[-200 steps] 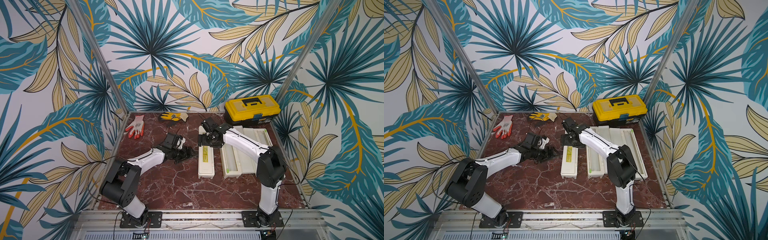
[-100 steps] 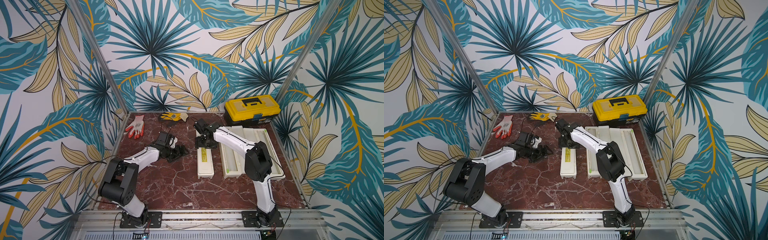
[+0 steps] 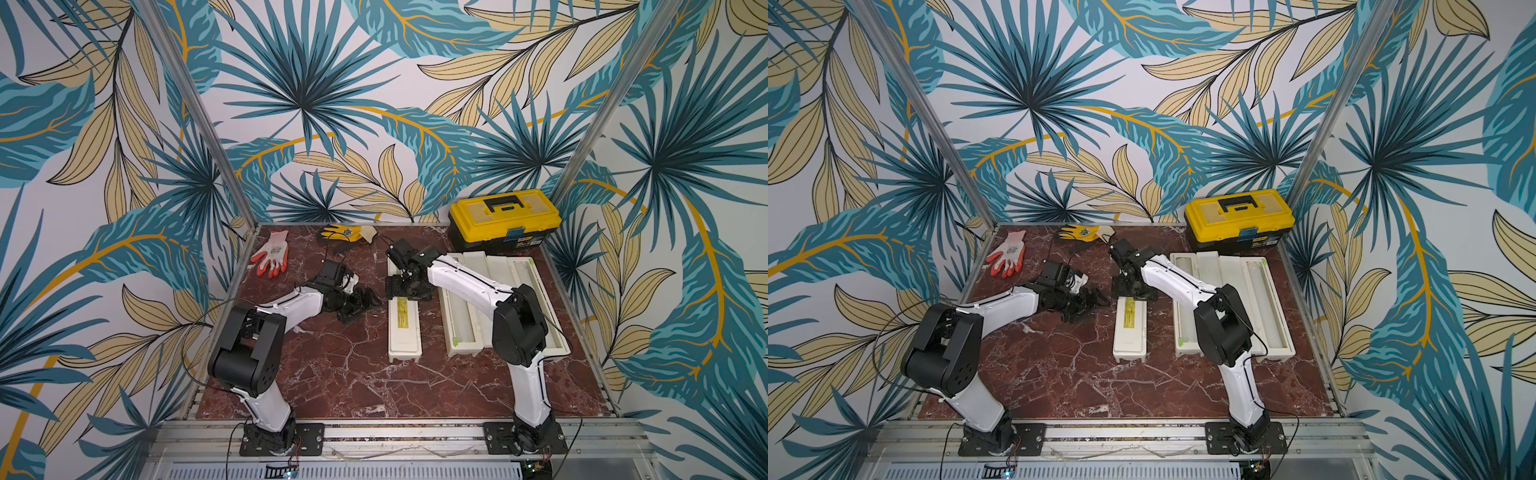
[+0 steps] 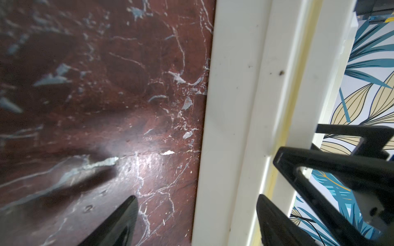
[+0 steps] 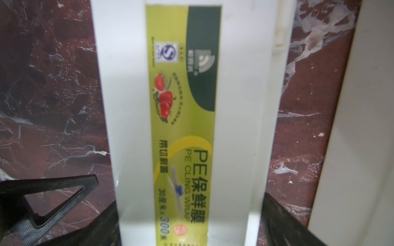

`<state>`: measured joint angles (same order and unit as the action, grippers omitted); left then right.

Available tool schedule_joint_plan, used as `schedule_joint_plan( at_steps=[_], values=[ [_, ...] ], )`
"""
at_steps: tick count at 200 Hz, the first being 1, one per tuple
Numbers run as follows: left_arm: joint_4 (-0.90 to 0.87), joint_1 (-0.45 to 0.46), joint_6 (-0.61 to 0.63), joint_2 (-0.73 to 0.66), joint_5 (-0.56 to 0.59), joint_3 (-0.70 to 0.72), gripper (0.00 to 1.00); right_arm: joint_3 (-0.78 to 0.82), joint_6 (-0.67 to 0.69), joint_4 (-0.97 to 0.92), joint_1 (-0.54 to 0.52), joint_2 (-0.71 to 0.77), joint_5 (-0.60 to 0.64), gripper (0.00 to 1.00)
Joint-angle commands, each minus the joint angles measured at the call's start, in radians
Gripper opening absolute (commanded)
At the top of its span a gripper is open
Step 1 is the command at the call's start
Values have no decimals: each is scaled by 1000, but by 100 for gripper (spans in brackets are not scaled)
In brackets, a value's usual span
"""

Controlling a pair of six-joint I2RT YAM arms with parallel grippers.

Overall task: Put plastic wrap rolls into dispensers
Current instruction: Open the lid of the plastic wrap cutting box.

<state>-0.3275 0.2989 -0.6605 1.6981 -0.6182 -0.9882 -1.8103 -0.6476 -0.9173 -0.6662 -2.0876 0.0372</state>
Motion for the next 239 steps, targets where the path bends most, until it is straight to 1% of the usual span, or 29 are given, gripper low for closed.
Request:
schedule_joint_plan(
  at_steps=[1, 15, 29, 56, 79, 139, 161, 175, 189, 214, 239],
  values=[
    [-2, 5, 4, 4, -13, -38, 88, 42, -8, 42, -12, 61, -71, 94],
    [-2, 8, 4, 6, -14, -37, 88, 56, -9, 46, -12, 64, -63, 92],
    [-1, 12, 1, 6, -14, -35, 88, 63, -2, 47, -10, 62, -56, 88],
    [-3, 26, -5, 21, -23, -48, 88, 84, 0, 80, -5, 74, -96, 84],
    [-4, 52, -10, 29, -28, -74, 88, 141, 5, 161, 2, 116, -129, 84],
    [-4, 110, -20, 52, -31, -111, 88, 182, 9, 203, 17, 141, -188, 84],
    [-4, 126, -28, 54, -34, -121, 88, 202, 6, 236, 23, 157, -218, 87],
    [-5, 135, -38, 35, -35, -128, 88, 210, 10, 247, 25, 172, -236, 92],
    [-5, 142, -47, 8, -32, -140, 88, 221, 23, 248, 27, 206, -222, 99],
    [-22, 161, -50, -18, -29, -181, 88, 255, 50, 263, 45, 300, -188, 99],
    [-46, 196, -49, 6, -20, -242, 88, 277, 77, 234, 83, 387, -149, 99]
  ],
)
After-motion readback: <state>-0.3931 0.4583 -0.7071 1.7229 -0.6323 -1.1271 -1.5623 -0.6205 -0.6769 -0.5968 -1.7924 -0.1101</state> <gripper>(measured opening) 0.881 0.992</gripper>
